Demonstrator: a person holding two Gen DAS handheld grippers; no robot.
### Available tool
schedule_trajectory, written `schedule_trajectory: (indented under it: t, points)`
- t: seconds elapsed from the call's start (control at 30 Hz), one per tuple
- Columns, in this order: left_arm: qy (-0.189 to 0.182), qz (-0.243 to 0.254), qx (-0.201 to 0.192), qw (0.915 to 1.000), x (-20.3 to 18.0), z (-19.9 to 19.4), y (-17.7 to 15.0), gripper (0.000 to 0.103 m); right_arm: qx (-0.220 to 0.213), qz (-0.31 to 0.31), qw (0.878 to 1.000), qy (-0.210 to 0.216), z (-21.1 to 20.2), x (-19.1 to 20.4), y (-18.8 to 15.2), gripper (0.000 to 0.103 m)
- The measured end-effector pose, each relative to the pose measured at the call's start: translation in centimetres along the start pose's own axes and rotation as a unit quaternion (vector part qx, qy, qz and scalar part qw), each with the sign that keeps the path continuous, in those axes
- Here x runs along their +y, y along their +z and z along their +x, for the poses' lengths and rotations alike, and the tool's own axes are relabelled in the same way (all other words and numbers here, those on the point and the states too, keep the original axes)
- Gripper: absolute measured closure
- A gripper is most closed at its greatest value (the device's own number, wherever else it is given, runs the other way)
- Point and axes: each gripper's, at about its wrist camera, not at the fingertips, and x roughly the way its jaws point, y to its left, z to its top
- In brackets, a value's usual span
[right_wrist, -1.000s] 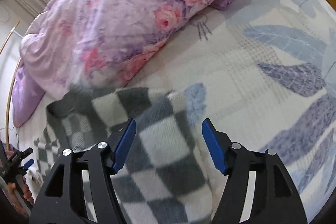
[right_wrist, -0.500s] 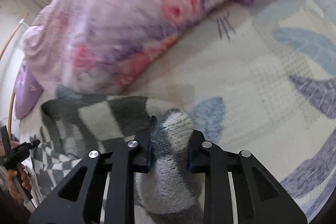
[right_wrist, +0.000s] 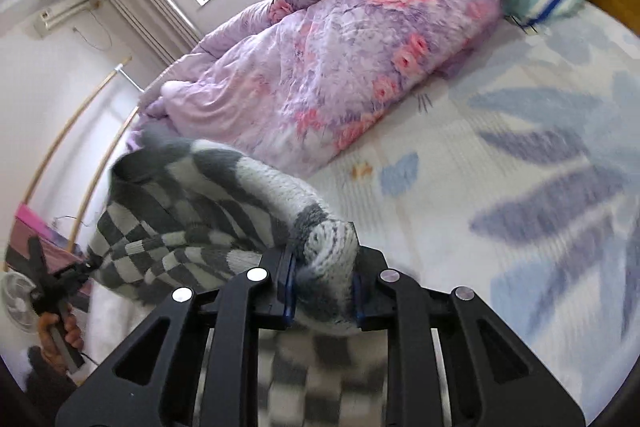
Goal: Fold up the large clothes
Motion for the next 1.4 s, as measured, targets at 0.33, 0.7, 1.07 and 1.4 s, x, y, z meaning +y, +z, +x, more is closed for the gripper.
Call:
schedule_trajectory:
  t: [0.33, 0.7, 1.07, 1.4]
  points:
    - [0.037, -0.131, 0.146, 0.9799, 10.3, -3.9, -16.8, 0.087, 0.133, 0.031, 0.987, -0.089, -4.9, -2.4, -15.8, 0.061]
    - [-0.023, -0.187, 0.089, 0.9781, 9.9, -3.7, -17.0, 0.022, 0.042, 0.339, 0.940, 0.011, -5.7, -7.5, -20.1, 0.031]
    - [-0.028, -0.183, 0.151, 0.9711, 6.8, 6.2, -12.6, 0.075, 0.049, 0.385, 0.921, 0.043, 1.9, -7.3, -16.8, 0.056]
    - [-0.062, -0.160, 0.149, 0.9739, 7.1, -3.5, -14.1, 0.089, 0.098, 0.241, 0.965, 0.045, -3.3, -5.1, -11.7, 0.083]
